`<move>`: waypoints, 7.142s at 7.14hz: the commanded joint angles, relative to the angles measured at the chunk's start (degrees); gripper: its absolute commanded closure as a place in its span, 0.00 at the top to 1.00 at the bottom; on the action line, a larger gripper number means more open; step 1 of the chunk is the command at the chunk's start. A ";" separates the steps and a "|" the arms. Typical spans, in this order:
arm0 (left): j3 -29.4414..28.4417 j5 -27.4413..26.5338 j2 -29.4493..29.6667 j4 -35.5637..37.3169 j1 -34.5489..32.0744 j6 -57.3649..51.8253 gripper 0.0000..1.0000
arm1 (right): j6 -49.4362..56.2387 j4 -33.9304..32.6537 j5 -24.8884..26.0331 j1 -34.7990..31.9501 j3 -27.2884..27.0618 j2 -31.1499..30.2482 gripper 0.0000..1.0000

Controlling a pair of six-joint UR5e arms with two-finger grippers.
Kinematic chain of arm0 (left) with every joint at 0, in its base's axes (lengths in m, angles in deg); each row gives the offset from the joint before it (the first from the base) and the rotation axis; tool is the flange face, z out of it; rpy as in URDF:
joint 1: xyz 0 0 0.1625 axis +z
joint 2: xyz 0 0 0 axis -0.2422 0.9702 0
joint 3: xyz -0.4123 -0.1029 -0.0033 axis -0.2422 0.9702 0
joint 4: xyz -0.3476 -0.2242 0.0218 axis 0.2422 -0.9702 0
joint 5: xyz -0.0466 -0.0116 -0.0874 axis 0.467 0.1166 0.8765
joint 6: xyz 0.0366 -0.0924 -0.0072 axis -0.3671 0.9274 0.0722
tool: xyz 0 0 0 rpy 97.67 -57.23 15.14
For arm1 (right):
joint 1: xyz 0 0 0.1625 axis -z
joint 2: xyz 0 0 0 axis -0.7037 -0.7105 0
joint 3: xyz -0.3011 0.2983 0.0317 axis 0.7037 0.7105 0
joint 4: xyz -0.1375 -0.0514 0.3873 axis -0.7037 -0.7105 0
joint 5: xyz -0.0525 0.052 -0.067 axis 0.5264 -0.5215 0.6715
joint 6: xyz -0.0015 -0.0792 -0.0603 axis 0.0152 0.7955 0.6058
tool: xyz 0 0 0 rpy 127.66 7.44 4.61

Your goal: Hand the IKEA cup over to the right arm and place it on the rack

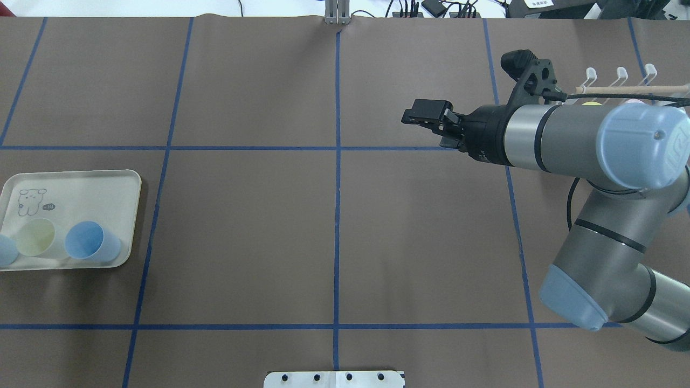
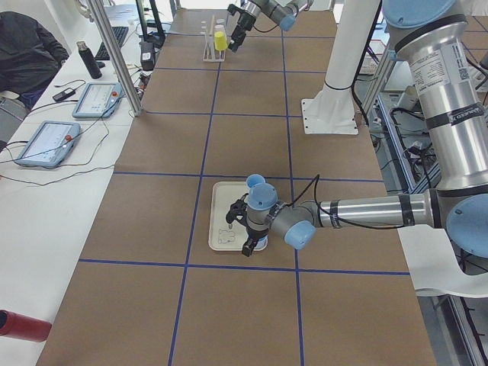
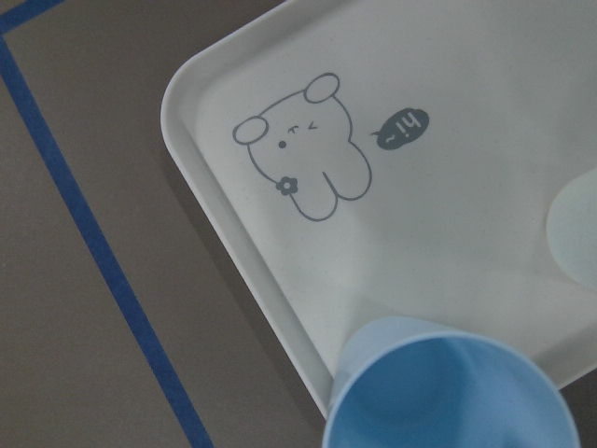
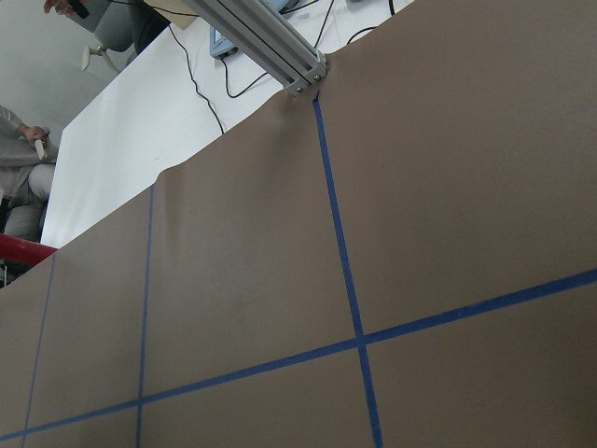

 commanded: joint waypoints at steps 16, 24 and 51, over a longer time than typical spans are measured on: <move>6.20 -6.92 35.69 0.46 0.95 65.91 0.00 | -3.37 13.82 4.74 0.53 3.29 0.27 1.00; -7.84 -29.49 49.60 -44.24 17.00 126.66 0.00 | -19.86 27.10 11.33 3.52 9.44 7.03 1.00; -15.94 -51.66 59.28 -60.47 34.57 144.24 0.00 | -21.30 26.92 16.69 2.81 11.90 10.47 1.00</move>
